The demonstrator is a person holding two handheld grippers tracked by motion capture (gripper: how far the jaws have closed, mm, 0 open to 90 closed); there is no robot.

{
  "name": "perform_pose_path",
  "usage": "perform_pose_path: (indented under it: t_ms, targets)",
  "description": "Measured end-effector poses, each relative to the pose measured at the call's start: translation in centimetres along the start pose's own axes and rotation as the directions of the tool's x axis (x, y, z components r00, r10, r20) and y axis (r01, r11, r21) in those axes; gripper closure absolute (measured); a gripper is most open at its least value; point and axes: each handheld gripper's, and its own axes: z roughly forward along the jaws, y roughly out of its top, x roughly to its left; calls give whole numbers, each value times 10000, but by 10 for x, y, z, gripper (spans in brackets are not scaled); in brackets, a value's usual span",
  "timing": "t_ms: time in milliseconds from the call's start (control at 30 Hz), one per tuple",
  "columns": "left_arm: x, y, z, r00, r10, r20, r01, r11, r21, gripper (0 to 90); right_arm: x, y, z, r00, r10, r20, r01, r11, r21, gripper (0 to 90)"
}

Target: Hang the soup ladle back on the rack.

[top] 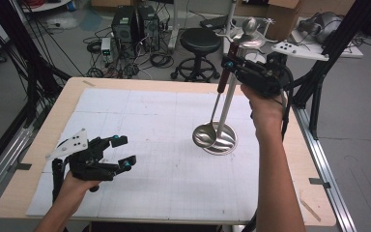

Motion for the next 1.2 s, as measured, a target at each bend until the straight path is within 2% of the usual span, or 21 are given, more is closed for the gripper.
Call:
perform_pose_path:
  t_ms: [67,133,167,200,333,400,600,733,867,1000,1200]
  targets:
    - [0,0,-1,10000,10,-19,-10,10000,-8,236,0,-1,-1,10000,28,-23,-29,10000,-66,692]
    - [1,0,-2,9998,100,-163,-100,9999,-2,236,1,-3,-2,9999,-2,109,3,9999,-110,554]
    - [1,0,-2,9997,136,-205,-136,9999,-22,236,2,-4,-4,9995,-99,309,102,9999,-77,512]
    - [2,0,-4,9994,159,-291,-160,9999,-45,236,3,-5,-5,9994,-87,338,89,10000,-40,504]
    - [5,-2,-8,9989,125,-446,-133,9998,-171,235,8,-18,-18,9943,-613,868,605,9981,126,436]
    - [6,-3,-11,9986,152,-500,-161,9997,-187,234,11,-29,-25,9902,-911,1061,869,9953,439,422]
    - [9,-11,-18,9971,236,-723,-254,9994,-234,227,13,-66,-43,9887,-1166,938,1088,9905,842,382]
    - [10,-17,-21,9965,293,-779,-313,9992,-244,226,13,-92,-54,9830,-1500,1057,1384,9843,1100,285]
    - [12,-24,-25,9951,322,-934,-348,9990,-269,225,11,-122,-70,9823,-1478,1154,1367,9856,992,211]
    - [14,-30,-29,9906,503,-1272,-525,9985,-138,221,8,-147,-88,9828,-1353,1258,1257,9887,815,194]
    - [19,-39,-34,9857,408,-1636,-435,9990,-129,221,10,-183,-110,9828,-1160,1438,1045,9909,851,185]
